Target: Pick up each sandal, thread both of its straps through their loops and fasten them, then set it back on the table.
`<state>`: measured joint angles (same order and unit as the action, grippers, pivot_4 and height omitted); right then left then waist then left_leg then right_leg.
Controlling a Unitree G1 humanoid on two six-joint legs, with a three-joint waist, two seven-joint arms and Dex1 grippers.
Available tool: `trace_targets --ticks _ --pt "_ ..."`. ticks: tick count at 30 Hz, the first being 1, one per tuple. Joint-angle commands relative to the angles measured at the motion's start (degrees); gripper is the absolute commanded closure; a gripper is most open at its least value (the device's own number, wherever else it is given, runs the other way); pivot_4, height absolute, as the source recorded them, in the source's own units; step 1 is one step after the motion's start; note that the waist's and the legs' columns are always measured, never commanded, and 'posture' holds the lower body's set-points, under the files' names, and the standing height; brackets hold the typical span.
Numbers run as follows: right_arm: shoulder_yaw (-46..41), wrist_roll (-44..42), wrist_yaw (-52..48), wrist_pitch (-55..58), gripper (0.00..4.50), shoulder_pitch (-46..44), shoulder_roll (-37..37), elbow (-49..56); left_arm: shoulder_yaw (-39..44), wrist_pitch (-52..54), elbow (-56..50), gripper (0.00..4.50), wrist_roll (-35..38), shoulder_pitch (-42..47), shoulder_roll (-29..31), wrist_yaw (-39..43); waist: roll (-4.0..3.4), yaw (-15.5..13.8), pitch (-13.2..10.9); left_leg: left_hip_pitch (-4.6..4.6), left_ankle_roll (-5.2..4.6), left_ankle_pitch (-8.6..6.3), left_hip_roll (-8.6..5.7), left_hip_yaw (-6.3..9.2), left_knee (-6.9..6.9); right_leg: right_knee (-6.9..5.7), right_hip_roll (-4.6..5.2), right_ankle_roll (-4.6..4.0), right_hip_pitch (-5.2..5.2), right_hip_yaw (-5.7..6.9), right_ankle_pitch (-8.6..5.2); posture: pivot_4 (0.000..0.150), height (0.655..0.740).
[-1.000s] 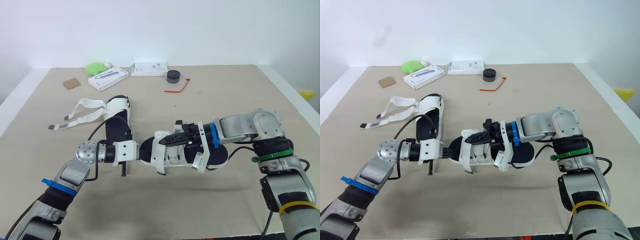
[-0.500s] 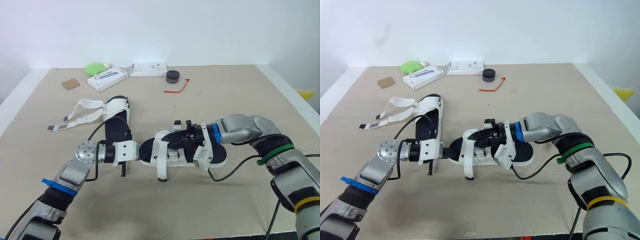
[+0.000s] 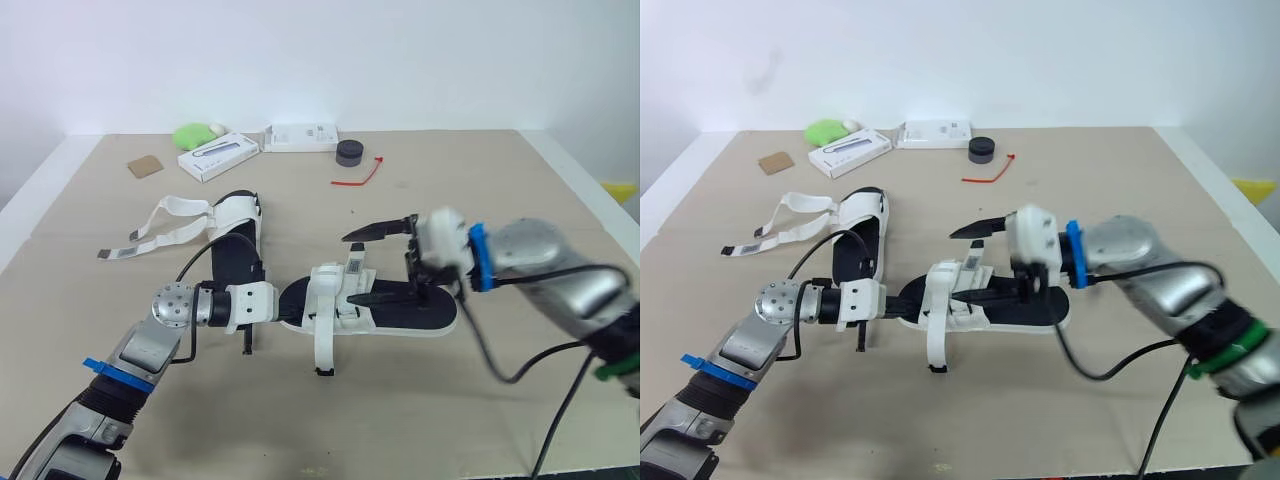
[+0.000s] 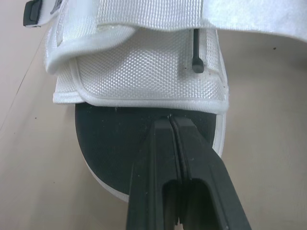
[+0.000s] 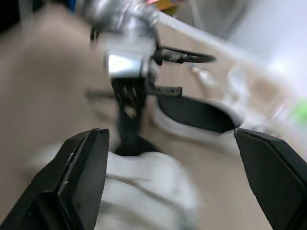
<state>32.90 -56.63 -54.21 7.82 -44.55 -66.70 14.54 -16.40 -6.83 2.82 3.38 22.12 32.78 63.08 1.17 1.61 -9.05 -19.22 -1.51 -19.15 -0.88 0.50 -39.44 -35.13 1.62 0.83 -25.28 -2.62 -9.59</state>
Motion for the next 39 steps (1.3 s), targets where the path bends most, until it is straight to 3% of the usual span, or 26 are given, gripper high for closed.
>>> trace_targets --ticks 1,8,13,29,32,39 --pt "-4.05 -17.93 7.21 26.10 0.03 1.56 -3.39 10.60 -2.78 2.12 2.09 4.50 -1.60 -1.74 0.71 1.79 0.07 -0.27 0.08 -0.01 0.01 0.00 0.02 0.16 0.00 0.00 -0.01 -0.08 0.04 0.16 -0.05 0.150 0.7400" --pt "-8.85 -33.61 23.69 50.05 0.03 3.11 0.37 10.18 -2.78 2.08 2.80 4.50 -1.55 -1.13 0.64 2.15 0.08 -0.37 0.12 -0.07 0.04 0.02 0.10 0.32 -0.04 -0.01 -0.23 -0.19 0.05 0.35 -0.15 0.150 0.7400" --pt "-10.86 -33.60 32.56 56.81 0.03 4.24 7.65 6.65 -2.88 2.12 3.04 4.50 -1.58 -0.80 0.36 2.20 0.10 -0.41 0.14 -0.12 0.05 0.02 0.10 0.27 -0.11 -0.01 -0.28 -0.13 0.04 0.42 -0.15 0.150 0.7400" --pt "-15.86 -35.18 43.33 68.19 0.03 4.57 21.50 -2.97 -2.72 2.90 2.68 4.50 -1.29 -0.77 -0.14 1.88 0.19 -0.37 0.20 -0.16 0.04 0.02 0.09 0.28 -0.16 0.00 -0.30 -0.03 0.04 0.40 -0.15 0.150 0.7400" --pt "-16.26 -34.50 44.65 69.62 0.86 4.67 23.20 -3.60 -2.70 2.88 2.90 4.50 -1.26 -0.57 -0.26 1.78 0.19 -0.39 0.20 -0.17 0.04 0.02 0.09 0.26 -0.22 0.00 -0.31 0.02 0.05 0.38 -0.12 0.150 0.7400" --pt "-18.42 -33.97 47.84 71.16 4.20 5.06 27.07 -5.54 -2.74 2.81 2.91 4.50 -1.31 -0.57 -0.17 1.71 0.19 -0.39 0.20 -0.20 0.04 0.02 0.07 0.28 -0.22 0.00 -0.31 0.04 0.04 0.35 -0.11 0.150 0.7400"
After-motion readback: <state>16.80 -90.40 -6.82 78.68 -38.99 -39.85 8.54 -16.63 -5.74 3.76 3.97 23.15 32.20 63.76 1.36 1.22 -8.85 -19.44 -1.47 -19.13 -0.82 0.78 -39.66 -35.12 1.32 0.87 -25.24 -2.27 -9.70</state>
